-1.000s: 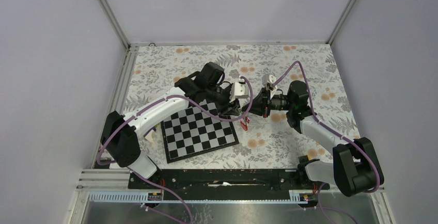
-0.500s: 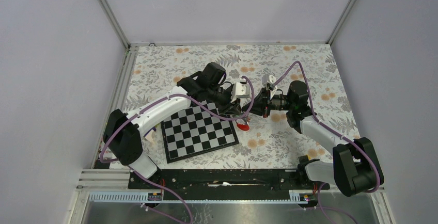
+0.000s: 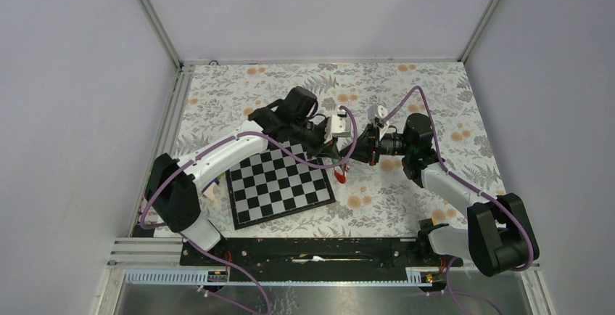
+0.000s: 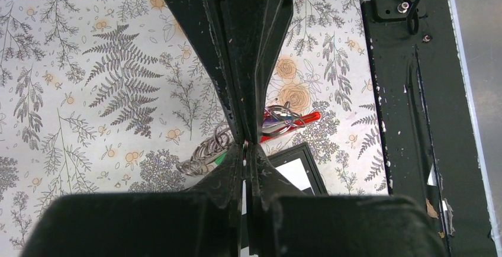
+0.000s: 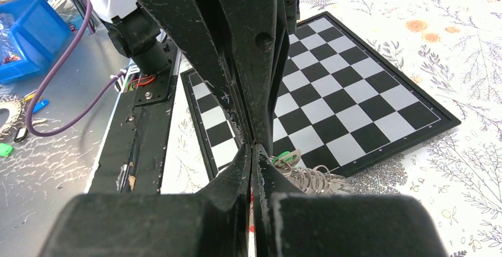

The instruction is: Put the keys on the keyring

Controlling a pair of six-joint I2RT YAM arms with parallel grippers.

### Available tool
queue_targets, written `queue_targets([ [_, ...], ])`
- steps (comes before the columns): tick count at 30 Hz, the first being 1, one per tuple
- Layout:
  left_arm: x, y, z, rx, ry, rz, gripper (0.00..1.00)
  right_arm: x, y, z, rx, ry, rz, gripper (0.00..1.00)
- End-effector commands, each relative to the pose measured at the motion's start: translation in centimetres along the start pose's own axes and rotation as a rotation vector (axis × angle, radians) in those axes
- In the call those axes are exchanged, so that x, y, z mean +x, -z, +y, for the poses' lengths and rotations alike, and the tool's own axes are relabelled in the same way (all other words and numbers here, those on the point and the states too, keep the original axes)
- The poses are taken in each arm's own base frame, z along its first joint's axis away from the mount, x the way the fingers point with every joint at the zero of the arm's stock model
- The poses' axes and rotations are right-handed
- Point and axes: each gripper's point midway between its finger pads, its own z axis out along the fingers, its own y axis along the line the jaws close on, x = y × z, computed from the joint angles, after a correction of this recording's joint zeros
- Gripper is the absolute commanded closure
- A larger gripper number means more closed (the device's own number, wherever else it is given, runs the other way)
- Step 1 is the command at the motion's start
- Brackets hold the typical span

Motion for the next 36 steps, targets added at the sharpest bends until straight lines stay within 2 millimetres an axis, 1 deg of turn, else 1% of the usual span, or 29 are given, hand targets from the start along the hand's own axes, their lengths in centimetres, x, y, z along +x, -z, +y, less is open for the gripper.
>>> queue_targets([
  [1, -1.6, 1.1, 0.7, -0.029, -0.080, -0.002, 1.00, -1.5, 0.1, -0.3, 0.012, 0.087, -0.020, 0.95],
  [3, -1.0, 1.5, 0.5, -0.025, -0.076, 0.046, 1.00, -1.4, 0.2, -0.4, 0.018, 0.094, -0.014, 0.87],
  [5, -0.5, 1.8, 0.8, -0.035, -0.071, 0.100, 1.00, -1.3, 0.3, -0.6, 0.026, 0.124, -0.003, 0.76],
  [7, -0.1, 2.2, 1.1, -0.062, -0.075, 0.161, 1.00, -1.1, 0.3, -0.7, 0.033, 0.126, 0.008, 0.68],
  [11, 0.6, 2.6, 1.2, -0.120, -0.095, 0.287, 1.00, -0.8, 0.3, -0.9, 0.036, 0.122, 0.013, 0.55],
  [15, 0.1, 2.7, 1.2, -0.156, -0.088, 0.336, 1.00, -1.1, 0.2, -0.7, 0.023, 0.104, -0.002, 0.49],
  [18, -0.9, 2.5, 1.0, -0.163, -0.055, 0.326, 1.00, -1.1, 0.1, -0.4, 0.014, 0.071, -0.015, 0.47],
  [23, -2.4, 2.2, 0.7, -0.144, -0.036, 0.281, 1.00, -1.1, -0.1, -0.3, 0.000, 0.043, -0.027, 0.48],
  [31, -2.2, 1.4, 0.3, -0.114, -0.014, 0.276, 1.00, -1.4, -0.3, -0.1, -0.009, 0.026, -0.041, 0.53],
  [36, -2.2, 1.1, 0.1, -0.097, -0.006, 0.270, 1.00, -1.2, -0.4, -0.2, -0.009, 0.016, -0.039, 0.59],
])
